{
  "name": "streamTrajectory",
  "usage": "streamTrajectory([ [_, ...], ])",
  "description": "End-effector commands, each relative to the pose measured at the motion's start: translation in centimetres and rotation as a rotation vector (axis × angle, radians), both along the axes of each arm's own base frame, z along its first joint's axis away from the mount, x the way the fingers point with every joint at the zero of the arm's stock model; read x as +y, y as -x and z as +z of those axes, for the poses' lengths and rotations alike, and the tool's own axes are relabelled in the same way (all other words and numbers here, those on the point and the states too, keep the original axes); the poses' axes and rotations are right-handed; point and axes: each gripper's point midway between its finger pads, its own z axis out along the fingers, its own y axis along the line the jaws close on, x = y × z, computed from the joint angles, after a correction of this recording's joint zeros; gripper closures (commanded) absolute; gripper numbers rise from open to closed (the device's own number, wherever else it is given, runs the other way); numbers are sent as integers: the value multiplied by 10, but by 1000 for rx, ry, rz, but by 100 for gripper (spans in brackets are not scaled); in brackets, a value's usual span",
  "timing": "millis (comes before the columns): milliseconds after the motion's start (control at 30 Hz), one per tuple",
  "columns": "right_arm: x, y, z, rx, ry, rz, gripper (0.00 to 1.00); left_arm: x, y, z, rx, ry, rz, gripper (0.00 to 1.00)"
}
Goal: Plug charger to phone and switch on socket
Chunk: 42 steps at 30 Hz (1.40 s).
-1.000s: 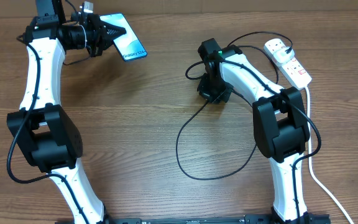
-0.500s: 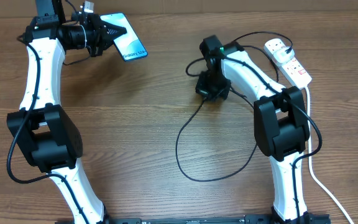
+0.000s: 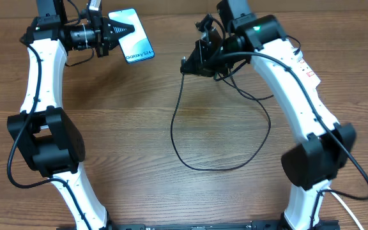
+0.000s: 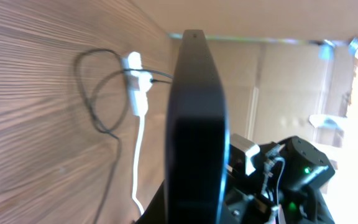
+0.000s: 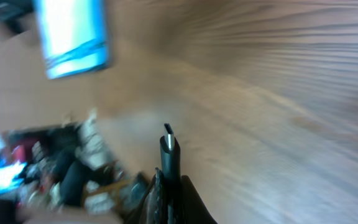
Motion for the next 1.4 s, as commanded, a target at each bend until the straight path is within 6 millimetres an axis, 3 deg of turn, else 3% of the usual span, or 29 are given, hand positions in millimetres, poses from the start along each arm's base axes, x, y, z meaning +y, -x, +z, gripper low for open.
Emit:
streamTrajectory([
  [0,15,28,42,-51,-191,170,96,-19,23,54,-137,126,-136,96],
  [200,25,59,60,-29,-330,309,96,-28,23,55,-137,128,-154,96],
  [400,37,69,55,-30,-323,347,96,-44,30,67,-140,178,-224,96],
  [733,39,56,43,-45,-286,321,96,-50,29,71,-113,183,-236,96],
  [867,37,40,32,-47,-198,238,96,-50,29,71,-113,183,-236,96],
  [1167,40,37,35,-51,-214,229,96,-57,30,72,-121,182,-252,96],
  [1367,44,34,27,-14,-226,227,96,-66,32,73,-146,179,-273,96],
])
